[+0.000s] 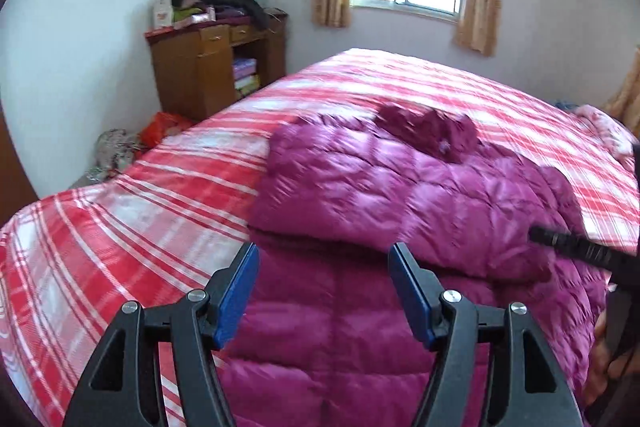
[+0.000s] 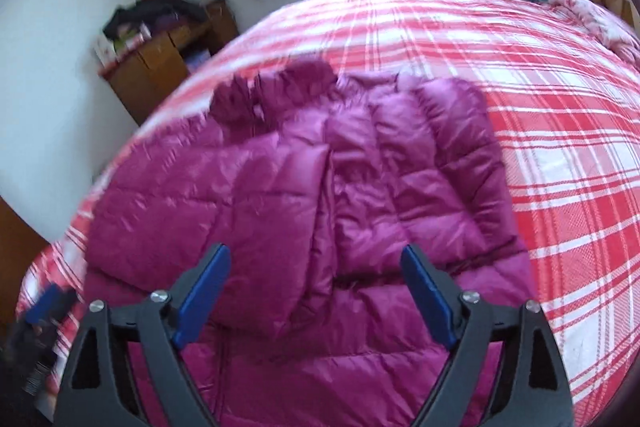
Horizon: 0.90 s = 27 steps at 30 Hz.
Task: Fold large clothes
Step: 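Fold the held sleeve over the jacket body and open the left tool, then grasp the jacket side edge with the left tool and fold it inward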
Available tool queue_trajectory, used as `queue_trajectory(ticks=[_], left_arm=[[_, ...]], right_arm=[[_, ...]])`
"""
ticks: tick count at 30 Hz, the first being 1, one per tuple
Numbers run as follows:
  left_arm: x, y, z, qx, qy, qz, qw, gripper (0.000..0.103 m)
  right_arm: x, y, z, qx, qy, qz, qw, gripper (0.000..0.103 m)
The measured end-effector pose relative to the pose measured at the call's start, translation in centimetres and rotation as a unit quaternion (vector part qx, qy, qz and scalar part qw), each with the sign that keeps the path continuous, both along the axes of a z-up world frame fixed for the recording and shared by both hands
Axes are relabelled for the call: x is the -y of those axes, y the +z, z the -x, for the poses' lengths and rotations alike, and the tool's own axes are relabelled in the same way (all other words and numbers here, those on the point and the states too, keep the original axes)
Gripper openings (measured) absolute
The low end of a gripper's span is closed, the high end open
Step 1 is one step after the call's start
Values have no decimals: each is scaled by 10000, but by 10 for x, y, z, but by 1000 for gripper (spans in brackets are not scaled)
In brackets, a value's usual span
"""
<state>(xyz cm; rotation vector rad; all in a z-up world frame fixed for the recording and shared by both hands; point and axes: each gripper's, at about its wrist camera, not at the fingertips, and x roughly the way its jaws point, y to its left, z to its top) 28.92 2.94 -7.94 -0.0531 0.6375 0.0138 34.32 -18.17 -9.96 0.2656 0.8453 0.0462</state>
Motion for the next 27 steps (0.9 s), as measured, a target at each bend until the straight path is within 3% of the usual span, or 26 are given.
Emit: queue_trajectory(ticks=[1,2,3,8,13,16,20,27], left_arm=[[-5,3,-5,0,62,6,10000,67],[-9,5,-10,-17,102,20,9999,67],[-12,8,-16,-32,140,39,9999,67],[-22,19,-49,3,334,193,9993,67],[-13,7,-84,-119,503,3,9987,67],[-4,-11,-103,-334,540,-169,9978,67],[-3,-35,-116,-565,705,-356,9953,67],[-13,-64,-125,-915,719,56,9932,69]], right_arm=[[-5,-6,-5,-107,109,-33,9999,74],[-7,-11,-9,-228,220,-69,9995,41],[-11,-13,-13,-316,337,-109,9989,30],[-13,18,-5,222,468,519,9973,25],[-3,11,-12,29,566,874,9946,25],[4,-5,-20,-234,623,688,9954,25],[10,-16,-25,-227,622,566,9962,27],[9,-26,-17,-51,671,750,9949,27]])
